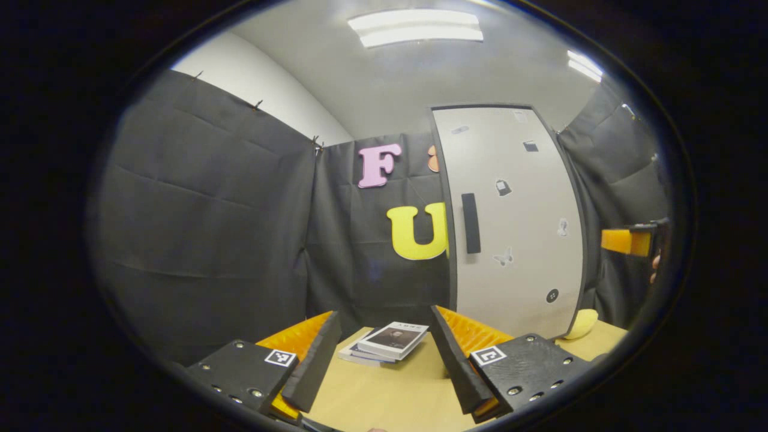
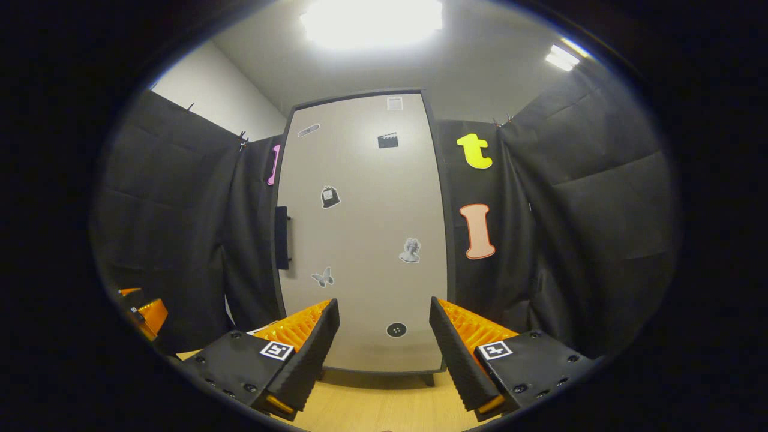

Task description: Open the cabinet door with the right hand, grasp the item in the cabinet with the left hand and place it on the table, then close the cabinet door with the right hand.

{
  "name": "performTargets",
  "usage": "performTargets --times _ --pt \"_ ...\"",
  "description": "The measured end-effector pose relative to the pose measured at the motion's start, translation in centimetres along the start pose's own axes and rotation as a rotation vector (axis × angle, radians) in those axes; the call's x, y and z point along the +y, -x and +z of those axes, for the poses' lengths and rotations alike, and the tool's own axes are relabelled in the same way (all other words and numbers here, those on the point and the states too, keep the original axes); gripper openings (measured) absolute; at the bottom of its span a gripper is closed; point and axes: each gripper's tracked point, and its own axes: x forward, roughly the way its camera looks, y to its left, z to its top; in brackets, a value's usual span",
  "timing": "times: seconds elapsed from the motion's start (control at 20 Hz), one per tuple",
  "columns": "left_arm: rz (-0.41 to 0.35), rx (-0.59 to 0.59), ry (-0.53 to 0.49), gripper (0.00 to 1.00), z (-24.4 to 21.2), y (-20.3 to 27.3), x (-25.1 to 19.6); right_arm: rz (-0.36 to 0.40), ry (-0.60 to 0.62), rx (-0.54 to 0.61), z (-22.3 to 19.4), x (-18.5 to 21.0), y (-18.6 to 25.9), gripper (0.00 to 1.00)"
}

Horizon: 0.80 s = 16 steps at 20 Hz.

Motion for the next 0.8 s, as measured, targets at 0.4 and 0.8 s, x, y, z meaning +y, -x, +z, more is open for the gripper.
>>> performTargets --times 0.4,0.8 --pt "0.057 0.03 0.004 0.89 -1.8 -0.1 3.5 0.065 -0.001 -0.002 2.8 5.3 -5.7 0.95" --pt "0.137 0.071 -0.002 0.9 -4.0 0.1 8.6 0.115 -0.015 0.013 3.8 10.7 -10.7 0.94"
